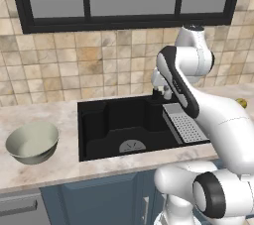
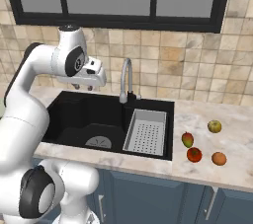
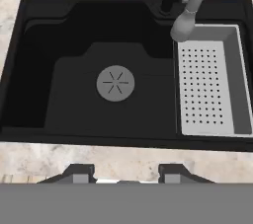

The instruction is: There is a mixed pile of frozen fruits and vegetables on the counter. Locate all the frozen vegetables and place the items in a bowl on the counter. Take all the frozen fruits and defrost them in a running sink.

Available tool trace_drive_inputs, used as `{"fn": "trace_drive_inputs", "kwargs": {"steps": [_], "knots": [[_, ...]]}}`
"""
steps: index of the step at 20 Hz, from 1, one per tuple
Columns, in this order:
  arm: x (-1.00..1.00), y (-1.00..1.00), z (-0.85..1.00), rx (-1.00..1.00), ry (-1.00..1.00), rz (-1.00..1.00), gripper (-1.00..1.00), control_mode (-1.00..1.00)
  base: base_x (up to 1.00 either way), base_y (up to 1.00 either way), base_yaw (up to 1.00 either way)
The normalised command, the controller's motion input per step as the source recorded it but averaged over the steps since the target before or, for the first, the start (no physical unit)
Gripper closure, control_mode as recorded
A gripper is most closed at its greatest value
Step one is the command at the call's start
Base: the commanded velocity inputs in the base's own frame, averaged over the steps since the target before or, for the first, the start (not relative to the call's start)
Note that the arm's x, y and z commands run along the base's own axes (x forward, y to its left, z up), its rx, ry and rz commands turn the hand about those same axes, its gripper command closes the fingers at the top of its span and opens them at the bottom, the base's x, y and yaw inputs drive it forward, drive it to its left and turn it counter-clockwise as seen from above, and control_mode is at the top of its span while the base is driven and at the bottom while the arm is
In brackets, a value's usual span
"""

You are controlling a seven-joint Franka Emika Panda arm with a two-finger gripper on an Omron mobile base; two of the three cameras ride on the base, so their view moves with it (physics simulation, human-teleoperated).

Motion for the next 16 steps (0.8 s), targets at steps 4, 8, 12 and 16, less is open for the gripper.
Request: {"fn": "trace_drive_inputs", "kwargs": {"steps": [4,8,12,16], "knots": [[0.00,-0.21,-0.01,0.00,0.00,0.00,-1.00,-1.00,0.00,0.00,0.00],[0.00,-0.63,-0.09,0.00,0.00,0.00,-1.00,-1.00,0.00,0.00,0.00],[0.00,-0.72,-0.08,0.00,0.00,0.00,-1.00,-1.00,0.00,0.00,0.00],[0.00,-0.67,-0.09,0.00,0.00,0.00,-1.00,-1.00,0.00,0.00,0.00]]}}
